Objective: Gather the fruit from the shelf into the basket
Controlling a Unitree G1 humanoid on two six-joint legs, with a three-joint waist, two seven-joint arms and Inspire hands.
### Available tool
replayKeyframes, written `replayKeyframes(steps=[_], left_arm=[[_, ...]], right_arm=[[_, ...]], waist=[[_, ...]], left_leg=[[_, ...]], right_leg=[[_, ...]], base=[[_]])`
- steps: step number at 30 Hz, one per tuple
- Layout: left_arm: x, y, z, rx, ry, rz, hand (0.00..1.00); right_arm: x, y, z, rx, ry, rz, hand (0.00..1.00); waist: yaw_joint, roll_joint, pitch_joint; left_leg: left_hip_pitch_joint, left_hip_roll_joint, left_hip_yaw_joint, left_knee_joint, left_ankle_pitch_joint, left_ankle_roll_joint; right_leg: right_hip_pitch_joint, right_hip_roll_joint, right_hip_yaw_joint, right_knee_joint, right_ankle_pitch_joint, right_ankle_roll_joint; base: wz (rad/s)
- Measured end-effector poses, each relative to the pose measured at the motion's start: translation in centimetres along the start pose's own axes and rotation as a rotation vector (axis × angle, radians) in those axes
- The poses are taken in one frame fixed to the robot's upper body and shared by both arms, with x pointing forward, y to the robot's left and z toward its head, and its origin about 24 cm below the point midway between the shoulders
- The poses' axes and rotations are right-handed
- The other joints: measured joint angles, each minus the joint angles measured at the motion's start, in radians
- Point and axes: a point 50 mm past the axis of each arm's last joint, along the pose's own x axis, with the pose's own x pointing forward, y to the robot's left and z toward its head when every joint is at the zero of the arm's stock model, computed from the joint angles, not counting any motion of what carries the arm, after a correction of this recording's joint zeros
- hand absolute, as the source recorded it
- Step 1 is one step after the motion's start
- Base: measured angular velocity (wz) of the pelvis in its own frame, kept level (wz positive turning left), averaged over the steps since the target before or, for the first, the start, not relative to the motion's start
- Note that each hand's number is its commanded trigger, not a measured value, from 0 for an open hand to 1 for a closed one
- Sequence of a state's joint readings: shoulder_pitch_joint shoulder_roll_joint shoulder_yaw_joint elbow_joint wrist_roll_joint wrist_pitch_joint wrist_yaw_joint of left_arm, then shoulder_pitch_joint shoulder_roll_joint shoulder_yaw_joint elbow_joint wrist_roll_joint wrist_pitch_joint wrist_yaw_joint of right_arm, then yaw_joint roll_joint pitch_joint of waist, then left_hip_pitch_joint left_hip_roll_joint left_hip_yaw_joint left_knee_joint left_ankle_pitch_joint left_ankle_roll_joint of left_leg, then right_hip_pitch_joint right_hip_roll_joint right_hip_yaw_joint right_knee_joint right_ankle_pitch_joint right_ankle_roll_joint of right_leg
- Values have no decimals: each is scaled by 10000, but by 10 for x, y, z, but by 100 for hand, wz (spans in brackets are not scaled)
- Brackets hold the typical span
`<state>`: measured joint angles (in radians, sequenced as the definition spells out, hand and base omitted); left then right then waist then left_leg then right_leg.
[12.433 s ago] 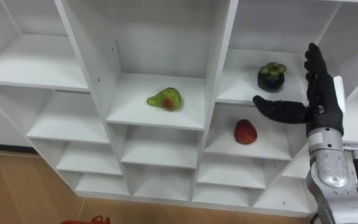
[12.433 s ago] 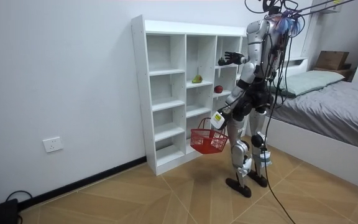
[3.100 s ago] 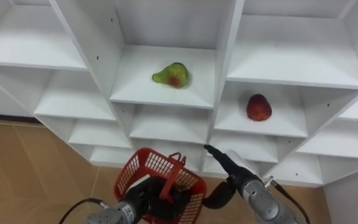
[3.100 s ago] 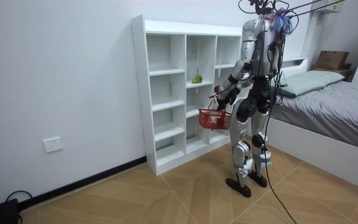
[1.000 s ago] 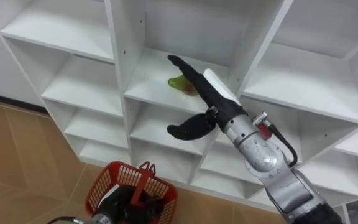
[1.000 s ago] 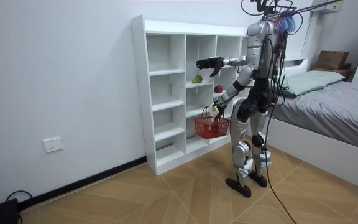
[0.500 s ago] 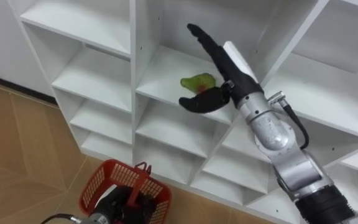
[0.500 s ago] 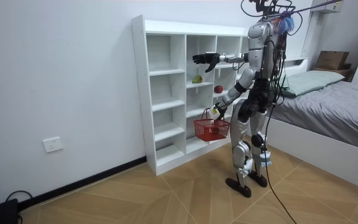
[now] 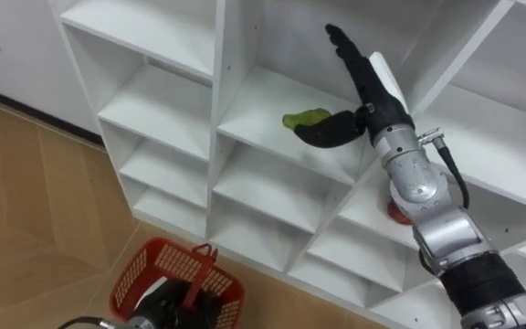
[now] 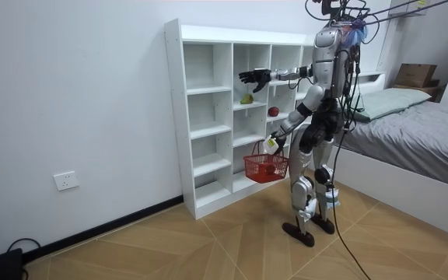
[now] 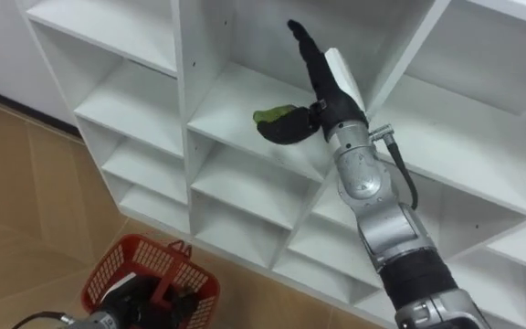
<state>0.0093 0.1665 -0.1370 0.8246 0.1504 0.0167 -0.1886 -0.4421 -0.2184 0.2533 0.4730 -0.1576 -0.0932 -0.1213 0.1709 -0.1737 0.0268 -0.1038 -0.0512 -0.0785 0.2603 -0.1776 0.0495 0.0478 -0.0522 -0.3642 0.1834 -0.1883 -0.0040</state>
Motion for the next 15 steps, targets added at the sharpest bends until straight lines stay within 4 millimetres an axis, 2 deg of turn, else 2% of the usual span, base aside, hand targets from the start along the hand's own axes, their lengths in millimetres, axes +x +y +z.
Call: replayKeyframes(steps=[15], left_arm=[[0, -1, -1, 13, 67, -143, 100]], right_arm=[[8, -7, -16, -23, 899, -64, 0]], waist=[[142, 45, -5]], left_leg=[[-239, -84, -172, 128, 18, 18]], right_leg=[[-144, -32, 34, 6, -1, 2]], base=[[5]])
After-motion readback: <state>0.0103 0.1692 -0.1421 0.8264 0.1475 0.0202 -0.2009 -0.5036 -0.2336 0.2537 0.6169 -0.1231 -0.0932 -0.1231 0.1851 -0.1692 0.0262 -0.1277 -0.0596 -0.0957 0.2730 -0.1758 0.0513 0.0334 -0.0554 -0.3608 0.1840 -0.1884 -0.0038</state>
